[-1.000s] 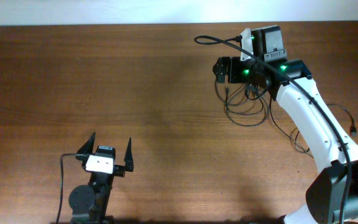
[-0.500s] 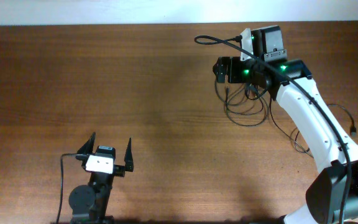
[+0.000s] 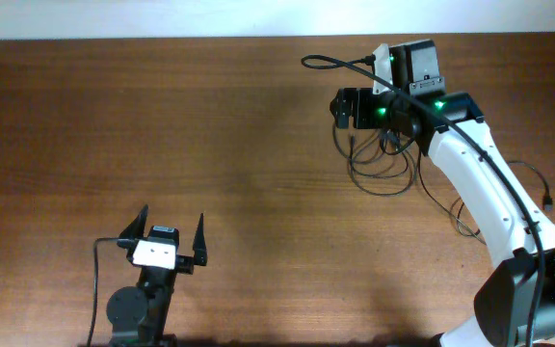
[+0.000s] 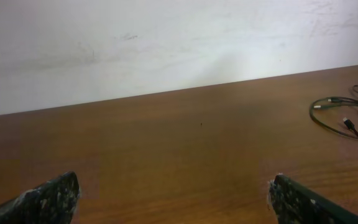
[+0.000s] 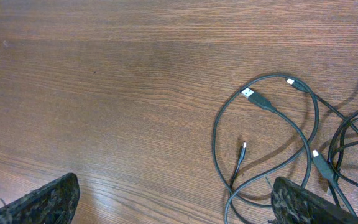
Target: Untangle cables
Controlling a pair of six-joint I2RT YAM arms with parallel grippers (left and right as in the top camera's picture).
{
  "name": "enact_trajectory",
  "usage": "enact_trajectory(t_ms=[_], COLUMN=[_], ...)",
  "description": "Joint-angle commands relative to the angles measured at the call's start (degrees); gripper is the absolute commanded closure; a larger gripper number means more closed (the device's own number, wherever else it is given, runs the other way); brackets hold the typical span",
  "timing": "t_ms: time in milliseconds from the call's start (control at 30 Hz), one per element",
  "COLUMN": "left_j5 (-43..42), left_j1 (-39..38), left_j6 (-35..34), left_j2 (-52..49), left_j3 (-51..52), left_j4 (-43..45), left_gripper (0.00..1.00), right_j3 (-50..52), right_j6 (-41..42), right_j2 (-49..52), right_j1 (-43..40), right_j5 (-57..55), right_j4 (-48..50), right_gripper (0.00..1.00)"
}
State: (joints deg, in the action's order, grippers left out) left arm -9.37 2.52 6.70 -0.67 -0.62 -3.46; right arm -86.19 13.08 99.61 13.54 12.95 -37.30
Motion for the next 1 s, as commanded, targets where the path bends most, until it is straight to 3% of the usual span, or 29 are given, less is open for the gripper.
enact_trajectory(t_ms=[0, 533, 967], left_j5=[0.85, 0.83, 0.85], left_j1=[-0.24, -0.24, -0.24], left_j6=[1.16, 1.16, 1.14], left_j2=[0.33, 0.33, 0.33], left_j3=[0.09, 0.09, 0.09], left_j4=[-0.46, -0.46, -0.46], left_gripper=[0.01, 0.01, 0.01], right_j3=[-0.07, -0.07, 1.77], right_j6=[-0.22, -0.22, -0.22], right_j2=[-1.68, -32.04, -26.64], right_j1=[-0.07, -0.09, -0.09], right_j5=[-0.13, -0.11, -0.13], right_j4=[-0.02, -0.04, -4.57], right_gripper=[0.01, 0.02, 0.01])
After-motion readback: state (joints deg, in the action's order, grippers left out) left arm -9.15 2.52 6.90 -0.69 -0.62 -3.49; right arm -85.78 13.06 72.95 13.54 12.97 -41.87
